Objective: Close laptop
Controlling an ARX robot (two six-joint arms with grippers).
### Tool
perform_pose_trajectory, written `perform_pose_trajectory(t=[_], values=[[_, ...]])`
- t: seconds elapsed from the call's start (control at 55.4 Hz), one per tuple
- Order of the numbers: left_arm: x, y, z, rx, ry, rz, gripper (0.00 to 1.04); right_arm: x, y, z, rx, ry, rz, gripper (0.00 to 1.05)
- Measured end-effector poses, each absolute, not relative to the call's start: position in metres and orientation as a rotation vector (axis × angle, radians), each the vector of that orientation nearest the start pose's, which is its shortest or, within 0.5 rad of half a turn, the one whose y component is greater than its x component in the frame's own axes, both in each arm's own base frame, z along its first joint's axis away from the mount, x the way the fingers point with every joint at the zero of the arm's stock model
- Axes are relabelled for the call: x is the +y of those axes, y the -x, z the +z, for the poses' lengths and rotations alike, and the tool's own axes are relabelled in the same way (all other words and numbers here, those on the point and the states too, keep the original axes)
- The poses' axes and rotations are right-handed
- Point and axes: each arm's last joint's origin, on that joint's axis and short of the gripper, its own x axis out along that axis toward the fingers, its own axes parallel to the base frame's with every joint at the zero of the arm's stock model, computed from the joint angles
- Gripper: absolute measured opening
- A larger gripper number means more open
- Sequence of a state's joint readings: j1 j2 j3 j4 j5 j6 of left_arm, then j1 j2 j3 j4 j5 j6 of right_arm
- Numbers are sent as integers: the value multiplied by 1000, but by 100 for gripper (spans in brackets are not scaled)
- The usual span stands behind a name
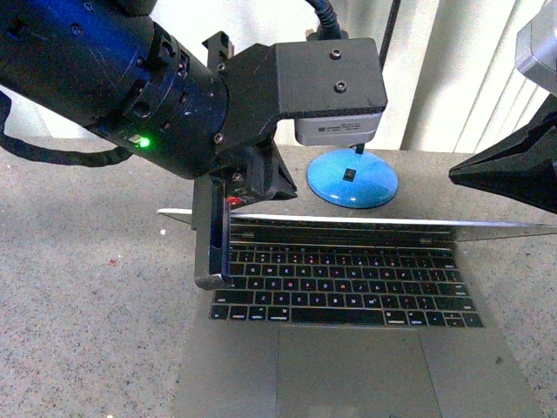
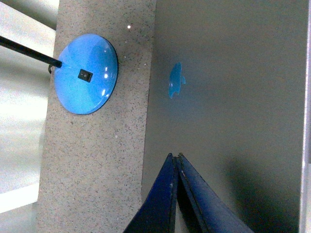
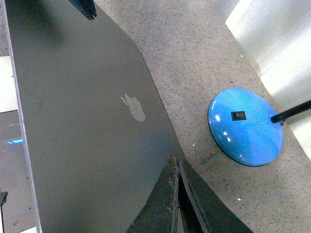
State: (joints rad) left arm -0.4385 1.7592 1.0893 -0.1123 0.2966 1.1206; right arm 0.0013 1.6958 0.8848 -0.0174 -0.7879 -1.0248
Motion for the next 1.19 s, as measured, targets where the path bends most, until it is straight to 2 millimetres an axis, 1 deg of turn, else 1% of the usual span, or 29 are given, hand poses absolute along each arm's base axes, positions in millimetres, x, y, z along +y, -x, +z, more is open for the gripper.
perform_pose_trajectory(t=[0.199, 0.325, 0.506, 0.722, 0.993, 1.192], values=[[-161, -326, 185, 326, -1058, -1071, 4, 24, -325, 156, 325, 589, 1049, 3], [-159, -324, 180, 328, -1048, -1069, 4, 28, -323, 144, 334, 573, 1057, 3], [-154, -323, 171, 345, -1034, -1063, 4, 31, -320, 133, 343, 554, 1061, 3], [-148, -320, 148, 380, -1015, -1067, 4, 34, -317, 118, 353, 529, 1064, 3], [-144, -316, 117, 421, -979, -1066, 4, 38, -311, 94, 380, 489, 1072, 3], [-142, -312, 94, 457, -946, -1075, 4, 42, -304, 72, 413, 455, 1081, 3]])
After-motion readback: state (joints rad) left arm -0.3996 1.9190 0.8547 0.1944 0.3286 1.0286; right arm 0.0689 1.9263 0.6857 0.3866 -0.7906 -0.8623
